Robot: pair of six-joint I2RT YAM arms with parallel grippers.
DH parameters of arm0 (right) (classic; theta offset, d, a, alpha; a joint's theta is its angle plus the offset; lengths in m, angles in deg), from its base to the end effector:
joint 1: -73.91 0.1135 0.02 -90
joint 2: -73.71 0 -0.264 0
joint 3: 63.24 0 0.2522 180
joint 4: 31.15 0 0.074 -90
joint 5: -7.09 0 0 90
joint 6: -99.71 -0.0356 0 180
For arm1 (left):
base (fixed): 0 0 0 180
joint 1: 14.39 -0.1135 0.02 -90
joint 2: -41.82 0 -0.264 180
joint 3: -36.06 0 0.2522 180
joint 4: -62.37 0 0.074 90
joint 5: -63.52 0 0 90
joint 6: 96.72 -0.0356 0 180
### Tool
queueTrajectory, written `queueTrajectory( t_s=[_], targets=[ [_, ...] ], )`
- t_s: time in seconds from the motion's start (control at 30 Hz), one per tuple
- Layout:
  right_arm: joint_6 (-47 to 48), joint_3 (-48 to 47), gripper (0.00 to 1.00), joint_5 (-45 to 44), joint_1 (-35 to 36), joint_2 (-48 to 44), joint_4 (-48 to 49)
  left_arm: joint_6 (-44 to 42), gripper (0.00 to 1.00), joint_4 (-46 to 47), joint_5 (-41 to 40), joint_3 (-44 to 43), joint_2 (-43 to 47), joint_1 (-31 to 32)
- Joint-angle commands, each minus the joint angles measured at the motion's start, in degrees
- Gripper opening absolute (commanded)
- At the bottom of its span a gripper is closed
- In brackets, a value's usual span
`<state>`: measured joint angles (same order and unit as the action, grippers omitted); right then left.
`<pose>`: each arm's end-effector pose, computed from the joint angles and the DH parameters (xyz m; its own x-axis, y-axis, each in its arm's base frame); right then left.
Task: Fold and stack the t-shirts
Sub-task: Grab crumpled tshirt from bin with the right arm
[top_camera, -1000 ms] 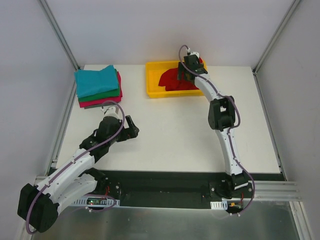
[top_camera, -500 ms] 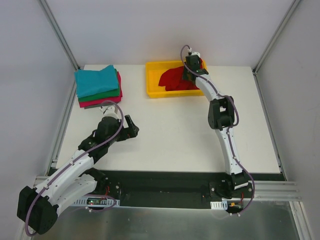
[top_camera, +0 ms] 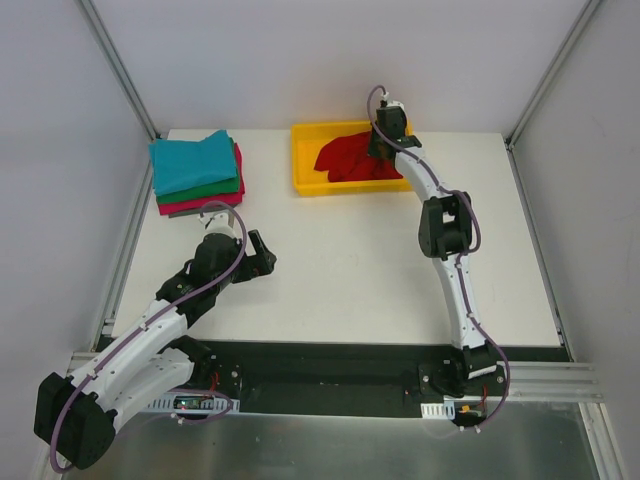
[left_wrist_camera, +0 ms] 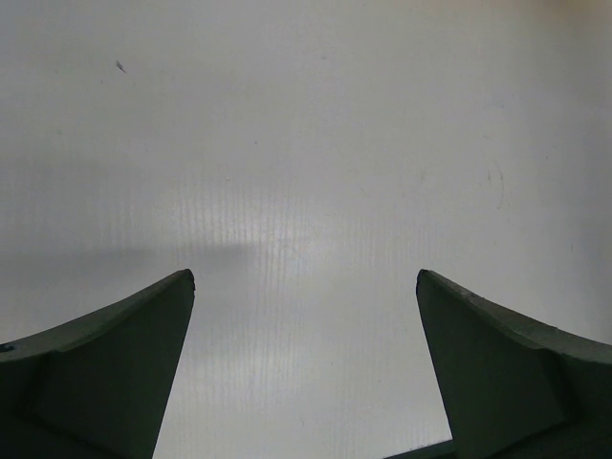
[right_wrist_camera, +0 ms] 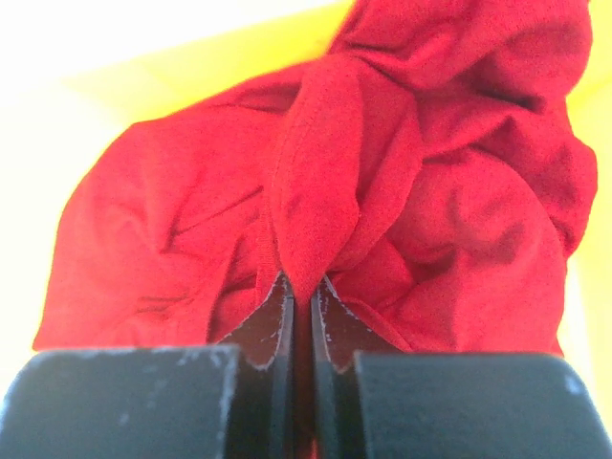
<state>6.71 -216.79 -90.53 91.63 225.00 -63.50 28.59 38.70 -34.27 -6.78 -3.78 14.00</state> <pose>0.5712 0.1775 0.1955 -0.4870 -0.1011 -0.8675 -0.1671 0.9857 -0.0211 0.1651 -0.0837 0.2413 -0.5301 -0.3644 -0.7656 0.0710 0.8807 -0.4684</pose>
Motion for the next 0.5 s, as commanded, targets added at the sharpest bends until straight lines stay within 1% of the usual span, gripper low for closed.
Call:
queueTrajectory(
  t_s=[0.0, 0.17, 0.3, 0.47],
  targets=[
    [-3.67, -0.84, 0.01, 5.24, 0.65, -11.87, 7.68, -0.51, 0.99, 0.07, -1.35, -0.72, 0.6, -0.7],
    [-8.32, -1.98, 0.0, 7.0, 1.71, -23.99, 13.83, 0.02, 0.99, 0.51, -2.49, -0.27, 0.08, -0.7],
    [-9.21, -5.58, 0.0, 12.7, 4.34, -31.73, 14.72, 0.11, 0.99, 0.51, -2.14, -0.19, 0.34, -0.7],
    [-8.86, -0.93, 0.0, 19.21, 10.04, -44.56, 14.2, 0.9, 0.99, 0.42, -3.11, 0.34, 2.09, -0.7]
  ],
)
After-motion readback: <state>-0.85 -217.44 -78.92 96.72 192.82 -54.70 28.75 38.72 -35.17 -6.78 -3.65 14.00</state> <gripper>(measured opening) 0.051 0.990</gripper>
